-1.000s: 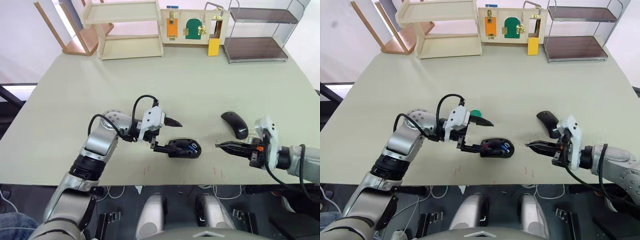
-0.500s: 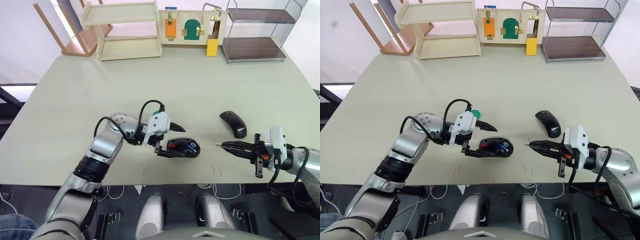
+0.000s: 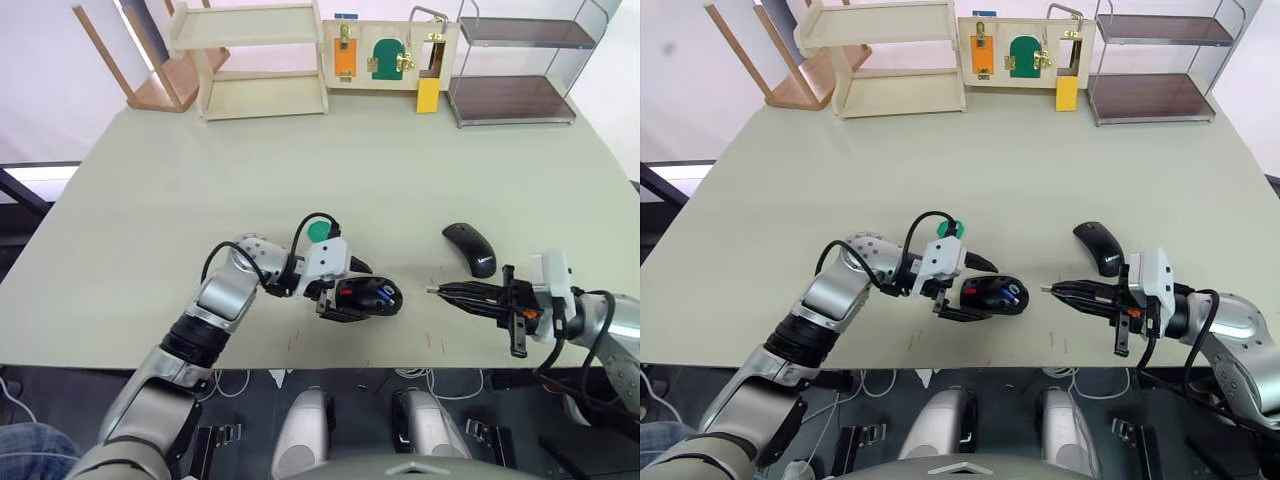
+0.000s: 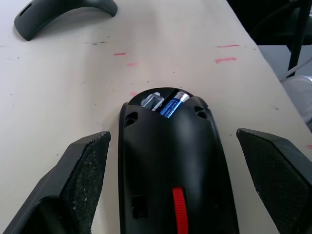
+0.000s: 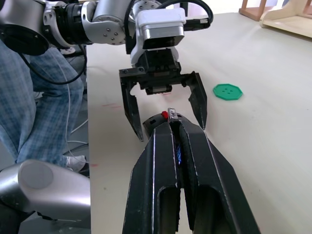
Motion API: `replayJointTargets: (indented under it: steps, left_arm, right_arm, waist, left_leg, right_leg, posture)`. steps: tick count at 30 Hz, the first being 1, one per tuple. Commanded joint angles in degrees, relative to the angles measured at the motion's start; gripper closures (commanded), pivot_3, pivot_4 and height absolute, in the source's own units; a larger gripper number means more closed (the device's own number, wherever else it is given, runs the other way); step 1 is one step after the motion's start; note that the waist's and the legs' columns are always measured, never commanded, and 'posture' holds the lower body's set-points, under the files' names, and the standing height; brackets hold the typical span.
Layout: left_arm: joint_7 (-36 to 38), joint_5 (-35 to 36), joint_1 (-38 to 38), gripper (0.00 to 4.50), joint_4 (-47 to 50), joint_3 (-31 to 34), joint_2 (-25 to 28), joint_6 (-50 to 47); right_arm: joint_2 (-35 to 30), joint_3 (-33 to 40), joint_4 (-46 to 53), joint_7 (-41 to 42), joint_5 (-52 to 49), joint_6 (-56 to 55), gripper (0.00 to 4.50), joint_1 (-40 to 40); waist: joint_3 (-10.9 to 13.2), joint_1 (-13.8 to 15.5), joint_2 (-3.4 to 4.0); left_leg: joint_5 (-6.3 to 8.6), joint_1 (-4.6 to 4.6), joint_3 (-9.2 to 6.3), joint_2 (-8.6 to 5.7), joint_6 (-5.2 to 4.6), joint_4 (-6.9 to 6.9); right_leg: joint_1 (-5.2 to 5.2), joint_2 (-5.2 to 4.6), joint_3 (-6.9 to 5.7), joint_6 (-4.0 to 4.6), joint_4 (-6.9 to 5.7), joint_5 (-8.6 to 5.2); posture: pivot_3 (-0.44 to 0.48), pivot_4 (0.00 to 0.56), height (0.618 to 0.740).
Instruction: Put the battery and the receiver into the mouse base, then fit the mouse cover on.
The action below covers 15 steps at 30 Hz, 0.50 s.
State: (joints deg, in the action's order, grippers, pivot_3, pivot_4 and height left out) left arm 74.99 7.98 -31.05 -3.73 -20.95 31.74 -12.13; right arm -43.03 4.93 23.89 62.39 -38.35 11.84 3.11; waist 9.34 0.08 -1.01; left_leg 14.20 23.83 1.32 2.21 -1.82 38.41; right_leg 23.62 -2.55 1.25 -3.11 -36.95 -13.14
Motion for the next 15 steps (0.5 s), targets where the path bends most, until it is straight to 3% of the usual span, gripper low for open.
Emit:
replayJointTargets:
  steps: [1,15]
  left_arm:
    - [-0.5,-0.4,-0.3,0.09,-0.1,-0.3,-0.6,0.8]
    - [-2.2,-2.5,-0.4,0.09,-2.7,-1.7,-3.0,0.9]
  right_arm:
    - [0.5,2.4,0.0,1.2,-0.1,-1.8,4.50,0.7]
    - [2.0,2.5,-1.8,2.2,2.2,-4.5,4.50,2.3]
  waist:
    - [0.0,0.2,0.00]
    - [0.0,0.7,0.00]
  left_leg:
    - [0.00,0.00,0.01,0.00,0.00,0.00]
    - [0.00,-0.04,0.01,0.00,0.00,0.03]
  right_leg:
    - [0.00,0.00,0.00,0.00,0.00,0.00]
    - [0.00,0.00,0.01,0.00,-0.08,0.00]
  posture:
    - [0.000,0.150,0.740]
    - [0.000,0.150,0.740]
